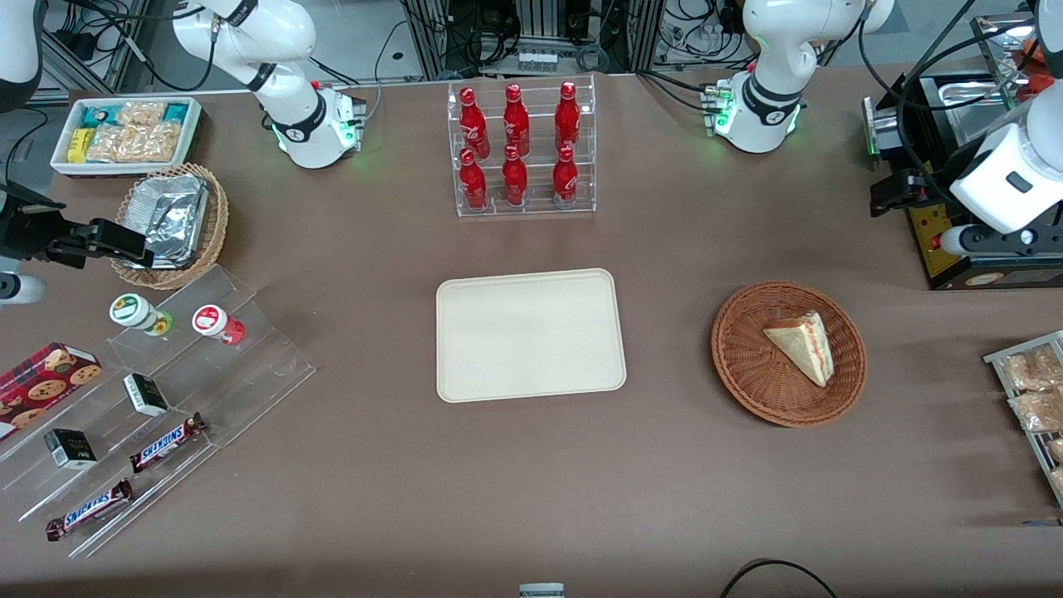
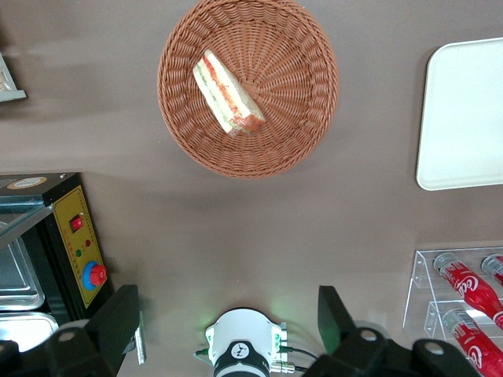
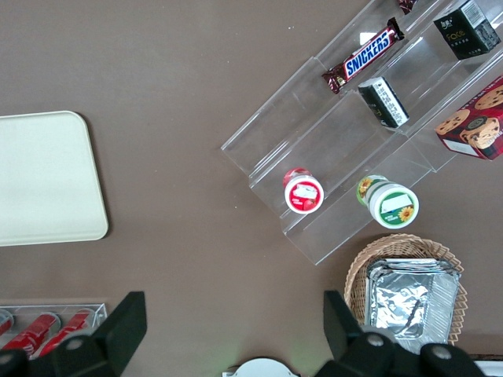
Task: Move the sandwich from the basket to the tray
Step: 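Move the left gripper over the wicker basket above the wrapped sandwich, then lower the left gripper and close it on the wrapped sandwich, then lift the sandwich and carry it over the cream tray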
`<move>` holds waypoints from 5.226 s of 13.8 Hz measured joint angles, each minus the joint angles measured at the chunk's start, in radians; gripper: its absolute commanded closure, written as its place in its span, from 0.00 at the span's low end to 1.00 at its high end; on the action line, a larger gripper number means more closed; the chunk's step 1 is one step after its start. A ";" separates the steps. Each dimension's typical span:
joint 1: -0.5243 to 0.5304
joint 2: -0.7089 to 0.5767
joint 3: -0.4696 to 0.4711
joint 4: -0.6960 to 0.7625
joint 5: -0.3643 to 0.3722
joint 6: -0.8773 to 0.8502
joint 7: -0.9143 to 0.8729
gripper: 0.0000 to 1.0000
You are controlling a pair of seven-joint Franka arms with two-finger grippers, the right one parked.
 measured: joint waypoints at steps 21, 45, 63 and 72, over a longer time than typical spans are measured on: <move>0.010 0.042 0.009 -0.573 0.000 0.766 0.000 0.00; 0.038 0.246 0.011 -0.671 -0.009 1.073 -0.585 0.74; -0.116 0.289 -0.171 -0.372 -0.008 0.778 -0.612 1.00; -0.407 0.531 -0.175 -0.135 -0.005 0.780 -0.659 1.00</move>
